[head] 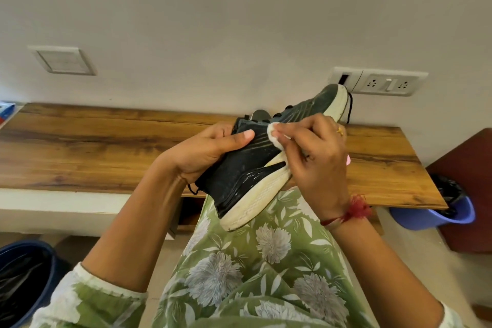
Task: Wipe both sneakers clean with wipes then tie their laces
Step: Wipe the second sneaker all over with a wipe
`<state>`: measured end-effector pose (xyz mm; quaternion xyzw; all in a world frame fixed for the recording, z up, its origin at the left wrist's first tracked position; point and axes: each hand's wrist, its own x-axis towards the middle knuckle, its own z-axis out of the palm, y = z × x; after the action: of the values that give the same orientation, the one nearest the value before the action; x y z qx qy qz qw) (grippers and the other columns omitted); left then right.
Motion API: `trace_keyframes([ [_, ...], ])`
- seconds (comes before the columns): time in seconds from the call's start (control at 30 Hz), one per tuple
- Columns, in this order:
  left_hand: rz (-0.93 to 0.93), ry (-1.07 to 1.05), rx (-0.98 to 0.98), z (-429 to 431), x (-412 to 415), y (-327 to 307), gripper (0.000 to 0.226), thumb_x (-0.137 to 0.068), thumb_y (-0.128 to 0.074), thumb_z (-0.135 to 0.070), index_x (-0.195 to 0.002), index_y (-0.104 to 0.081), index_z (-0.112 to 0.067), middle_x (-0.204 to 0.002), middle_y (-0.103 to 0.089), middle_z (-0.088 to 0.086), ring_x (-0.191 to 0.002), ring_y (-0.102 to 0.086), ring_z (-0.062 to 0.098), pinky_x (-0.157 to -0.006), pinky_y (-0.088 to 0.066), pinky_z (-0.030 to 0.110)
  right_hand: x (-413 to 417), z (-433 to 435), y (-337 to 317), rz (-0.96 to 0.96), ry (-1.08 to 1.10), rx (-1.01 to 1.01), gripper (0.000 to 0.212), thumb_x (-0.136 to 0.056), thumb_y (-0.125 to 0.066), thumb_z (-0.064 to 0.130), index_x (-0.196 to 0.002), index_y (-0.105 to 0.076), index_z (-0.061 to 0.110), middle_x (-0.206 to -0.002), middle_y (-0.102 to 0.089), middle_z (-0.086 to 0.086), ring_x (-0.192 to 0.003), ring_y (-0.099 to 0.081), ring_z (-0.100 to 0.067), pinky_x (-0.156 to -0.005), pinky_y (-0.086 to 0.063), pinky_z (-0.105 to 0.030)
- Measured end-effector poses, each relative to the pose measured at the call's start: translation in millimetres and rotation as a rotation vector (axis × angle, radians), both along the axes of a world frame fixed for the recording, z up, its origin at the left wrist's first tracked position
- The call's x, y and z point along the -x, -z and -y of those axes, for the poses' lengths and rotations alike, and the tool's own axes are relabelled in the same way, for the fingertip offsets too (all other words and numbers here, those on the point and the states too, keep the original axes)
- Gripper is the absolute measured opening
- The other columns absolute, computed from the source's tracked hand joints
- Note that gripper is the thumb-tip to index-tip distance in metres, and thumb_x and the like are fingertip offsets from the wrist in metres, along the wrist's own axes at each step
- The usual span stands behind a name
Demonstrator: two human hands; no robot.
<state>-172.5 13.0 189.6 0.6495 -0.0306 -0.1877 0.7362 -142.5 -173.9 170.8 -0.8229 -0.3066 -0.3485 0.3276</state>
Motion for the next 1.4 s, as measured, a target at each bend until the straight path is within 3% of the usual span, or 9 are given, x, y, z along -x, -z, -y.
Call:
trace_keyframes([
  [0.17,-0.008,-0.04,-0.019,-4.1,-0.6,5.0,0.021,-0.09,-0.064,-0.032,-0.082,-0.074,-0.015,-0.082,-0.072,0.007,-0.072,-0.068,0.015,-0.064,-0.056,0.021,-13.1,6.5,-5.1,-0.087,0.173,-0.044,0.013,-0.087,-0.064,0.024,-0.091,-0.073,0.015,-0.083,-0.06,-0.002,-0.084,-0.05,-0.017,-0.076,-0.024,-0.026],
  [0.37,-0.026,-0.072,0.03,-3.0,0.6,6.4,0.021,-0.089,-0.056,-0.026,-0.082,-0.07,-0.012,-0.075,-0.071,0.003,-0.066,-0.067,0.011,-0.061,-0.054,0.019,12.5,-3.1,3.5,-0.085,-0.166,0.207,0.013,-0.088,-0.062,0.024,-0.084,-0.073,0.018,-0.08,-0.06,0.004,-0.08,-0.054,-0.019,-0.082,-0.034,-0.039],
  [0.53,0.0,-0.053,-0.034,-0.5,1.1,-1.7,0.022,-0.084,-0.05,-0.027,-0.089,-0.064,-0.01,-0.071,-0.071,-0.001,-0.063,-0.066,0.007,-0.057,-0.052,0.017,15.1,-5.3,3.2,-0.089,-0.054,0.217,0.006,-0.085,-0.066,0.02,-0.081,-0.069,0.016,-0.079,-0.056,0.003,-0.079,-0.054,-0.02,-0.082,-0.035,-0.038],
  [0.73,0.031,-0.024,-0.044,-1.0,1.8,-7.5,0.018,-0.086,-0.054,-0.027,-0.089,-0.065,-0.013,-0.073,-0.071,-0.001,-0.065,-0.067,0.009,-0.057,-0.053,0.018,17.3,-9.1,11.4,0.03,-0.015,0.088,0.034,-0.097,-0.048,0.02,-0.074,-0.064,0.001,-0.078,-0.058,-0.011,-0.07,-0.055,-0.027,-0.062,-0.047,-0.038],
  [0.87,0.02,0.011,0.001,-4.0,6.8,-2.8,0.02,-0.087,-0.055,-0.026,-0.087,-0.074,-0.02,-0.089,-0.073,0.008,-0.078,-0.069,0.018,-0.064,-0.056,0.024,3.9,3.1,3.5,-0.028,0.053,0.05,0.019,-0.091,-0.052,0.012,-0.081,-0.065,0.0,-0.083,-0.056,-0.013,-0.076,-0.053,-0.025,-0.067,-0.039,-0.023],
  [1.0,0.008,-0.031,-0.014,0.5,7.5,1.3,0.017,-0.089,-0.061,-0.027,-0.085,-0.074,-0.018,-0.085,-0.073,0.007,-0.075,-0.069,0.016,-0.065,-0.057,0.023,-6.1,6.1,0.7,-0.092,0.191,0.097,0.007,-0.087,-0.063,0.011,-0.084,-0.064,0.004,-0.086,-0.057,-0.011,-0.08,-0.054,-0.028,-0.07,-0.035,-0.025],
  [1.1,-0.003,-0.06,-0.015,2.9,7.6,1.4,0.024,-0.083,-0.055,-0.028,-0.092,-0.066,-0.009,-0.081,-0.072,0.006,-0.07,-0.068,0.014,-0.062,-0.056,0.022,3.4,6.7,-2.0,-0.221,0.028,-0.036,0.006,-0.086,-0.066,0.017,-0.084,-0.065,0.011,-0.085,-0.058,-0.002,-0.08,-0.053,-0.018,-0.07,-0.045,-0.037],
  [1.2,-0.006,-0.063,0.0,4.9,8.9,-1.6,0.021,-0.083,-0.053,-0.027,-0.086,-0.064,-0.009,-0.073,-0.071,0.002,-0.064,-0.067,0.012,-0.057,-0.054,0.02,19.6,2.6,0.7,-0.369,-0.216,0.013,0.012,-0.086,-0.062,0.028,-0.084,-0.067,0.018,-0.083,-0.057,0.006,-0.078,-0.054,-0.011,-0.069,-0.047,-0.045],
  [1.4,0.028,-0.047,0.016,4.1,8.9,-6.5,0.021,-0.083,-0.049,-0.024,-0.084,-0.063,-0.009,-0.068,-0.071,-0.001,-0.06,-0.066,0.006,-0.054,-0.051,0.016,23.6,-1.8,-0.1,-0.247,-0.127,0.09,0.005,-0.087,-0.064,0.024,-0.086,-0.066,0.019,-0.085,-0.055,0.007,-0.083,-0.051,-0.011,-0.074,-0.041,-0.041],
])
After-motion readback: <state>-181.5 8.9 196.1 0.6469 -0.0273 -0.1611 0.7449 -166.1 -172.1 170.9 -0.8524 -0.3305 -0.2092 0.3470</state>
